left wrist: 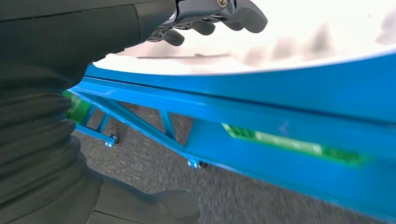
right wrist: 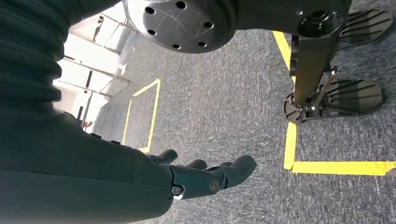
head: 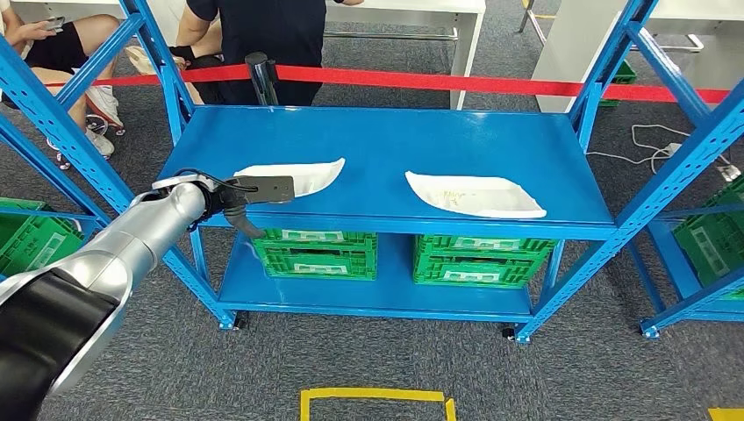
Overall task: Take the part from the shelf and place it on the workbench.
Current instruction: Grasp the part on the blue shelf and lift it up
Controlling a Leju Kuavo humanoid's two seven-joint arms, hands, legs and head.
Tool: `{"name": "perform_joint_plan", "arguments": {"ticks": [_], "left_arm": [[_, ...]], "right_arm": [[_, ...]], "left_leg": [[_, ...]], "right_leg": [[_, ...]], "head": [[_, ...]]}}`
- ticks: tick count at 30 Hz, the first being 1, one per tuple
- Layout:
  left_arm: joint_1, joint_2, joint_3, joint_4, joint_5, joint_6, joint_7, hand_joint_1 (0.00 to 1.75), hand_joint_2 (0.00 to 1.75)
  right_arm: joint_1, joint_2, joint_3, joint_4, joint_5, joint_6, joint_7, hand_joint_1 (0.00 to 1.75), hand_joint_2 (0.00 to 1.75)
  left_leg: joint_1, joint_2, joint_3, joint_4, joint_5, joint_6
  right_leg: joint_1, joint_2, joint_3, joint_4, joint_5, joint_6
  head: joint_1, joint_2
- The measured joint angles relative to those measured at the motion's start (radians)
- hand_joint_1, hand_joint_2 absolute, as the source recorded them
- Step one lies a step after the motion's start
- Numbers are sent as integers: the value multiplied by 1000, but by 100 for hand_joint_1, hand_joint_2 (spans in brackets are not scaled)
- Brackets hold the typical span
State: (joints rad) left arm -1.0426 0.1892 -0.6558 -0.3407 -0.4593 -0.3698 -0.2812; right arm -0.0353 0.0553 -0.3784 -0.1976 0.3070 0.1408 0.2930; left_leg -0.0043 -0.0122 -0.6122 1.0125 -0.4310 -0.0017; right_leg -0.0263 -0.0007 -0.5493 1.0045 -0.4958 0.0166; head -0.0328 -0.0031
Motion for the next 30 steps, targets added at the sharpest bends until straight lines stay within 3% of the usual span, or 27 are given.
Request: {"name": "perform_joint_plan", "arguments": {"ticks": [4,5,7,8,9,11,12,13,14,30], "left_arm": [[1,0,0,0,0,3,1,0,175],[9,-4,-2,0,-14,56,28,0,175],[38,-23,-8,-2,-49,245,118,0,175],[64,-43,-12,-2,-82,431,185,0,175],[84,-61,-13,-1,-106,580,228,11,175],[116,-92,-15,2,-151,819,282,93,175],[123,-99,-17,3,-160,849,287,136,175],[127,-105,-19,5,-167,866,290,169,175],[131,-110,-22,7,-172,874,291,175,175],[142,-138,-41,40,-191,823,301,175,175]], "right_arm": [[0,0,0,0,0,0,0,0,175],[0,0,0,0,3,0,0,0,175],[-1,0,0,0,11,0,0,0,175],[-2,1,1,0,19,0,0,0,175],[-4,1,1,0,25,0,0,0,175],[-7,2,3,0,36,0,0,0,175],[-7,2,3,0,38,0,0,0,175],[-8,2,3,0,39,0,0,0,175],[-9,2,3,0,40,0,0,0,175],[-11,7,6,0,53,0,0,0,175]], "left_leg": [[0,0,0,0,0,0],[0,0,0,0,0,0],[0,0,0,0,0,0],[0,0,0,0,0,0],[0,0,0,0,0,0],[0,0,0,0,0,0],[0,0,0,0,-1,0],[0,0,0,0,-1,0],[0,0,0,0,-1,0],[0,0,0,0,-1,0]], "right_leg": [[0,0,0,0,0,0],[0,0,0,0,0,0],[0,0,0,0,0,0],[0,0,0,0,0,0],[0,0,0,0,0,0],[0,0,0,0,0,0],[0,0,0,0,0,0],[0,0,0,0,0,0],[0,0,0,0,0,0],[0,0,0,0,0,0]], "head": [[0,0],[0,0],[0,0],[0,0],[0,0],[0,0],[0,0],[0,0],[0,0],[0,0]]}}
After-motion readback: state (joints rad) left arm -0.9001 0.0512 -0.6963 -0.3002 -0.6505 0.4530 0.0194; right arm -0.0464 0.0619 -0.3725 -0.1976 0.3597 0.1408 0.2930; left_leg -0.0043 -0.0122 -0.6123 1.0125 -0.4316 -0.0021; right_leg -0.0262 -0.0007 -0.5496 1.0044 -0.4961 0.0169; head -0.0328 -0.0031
